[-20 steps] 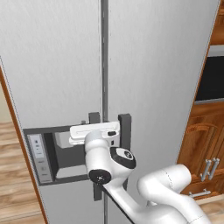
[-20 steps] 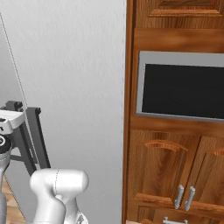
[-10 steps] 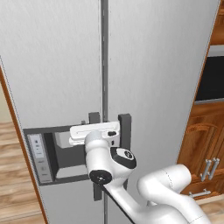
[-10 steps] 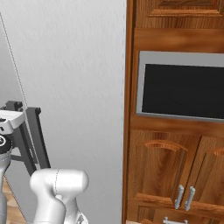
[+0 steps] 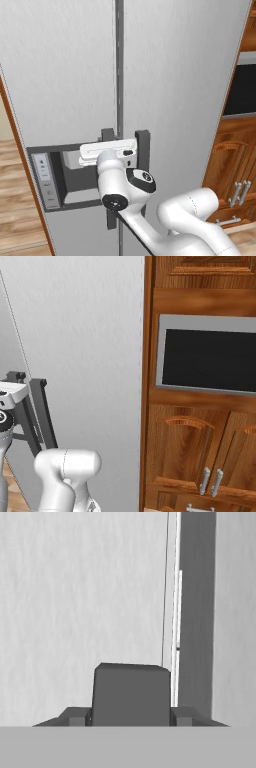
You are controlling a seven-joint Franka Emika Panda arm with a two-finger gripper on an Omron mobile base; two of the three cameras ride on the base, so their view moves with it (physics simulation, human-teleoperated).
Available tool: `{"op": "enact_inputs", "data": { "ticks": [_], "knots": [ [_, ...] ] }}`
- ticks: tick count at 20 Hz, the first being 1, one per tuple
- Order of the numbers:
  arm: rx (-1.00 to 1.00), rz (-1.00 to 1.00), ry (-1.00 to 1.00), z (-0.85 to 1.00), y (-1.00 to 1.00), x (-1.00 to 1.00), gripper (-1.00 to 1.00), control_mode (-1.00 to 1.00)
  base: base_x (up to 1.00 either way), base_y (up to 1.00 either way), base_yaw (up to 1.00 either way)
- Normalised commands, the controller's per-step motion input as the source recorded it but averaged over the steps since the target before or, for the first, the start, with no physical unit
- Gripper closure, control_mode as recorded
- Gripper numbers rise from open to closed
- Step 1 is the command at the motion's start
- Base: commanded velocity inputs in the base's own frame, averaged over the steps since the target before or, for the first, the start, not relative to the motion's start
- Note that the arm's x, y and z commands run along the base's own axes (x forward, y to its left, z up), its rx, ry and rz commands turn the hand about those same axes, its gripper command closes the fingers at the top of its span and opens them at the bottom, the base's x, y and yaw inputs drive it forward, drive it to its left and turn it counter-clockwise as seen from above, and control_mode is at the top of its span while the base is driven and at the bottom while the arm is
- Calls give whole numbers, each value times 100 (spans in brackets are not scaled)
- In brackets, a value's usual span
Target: Open the freezer door, pick up the ice cube tray from the freezer, and place it on the dining counter.
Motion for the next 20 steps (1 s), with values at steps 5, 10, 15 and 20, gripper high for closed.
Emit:
{"op": "enact_inputs", "data": {
  "ticks": [5, 10, 15, 20],
  "knots": [
    [0, 0, 0, 0, 0, 0, 100, -100, 0, 0, 0],
    [0, 0, 0, 0, 6, -36, 100, -100, 0, 0, 0],
    [0, -2, 0, 0, 27, -49, 100, -100, 0, 0, 0],
    [0, -7, 0, 0, 44, -45, 100, -100, 0, 0, 0]
  ]
}}
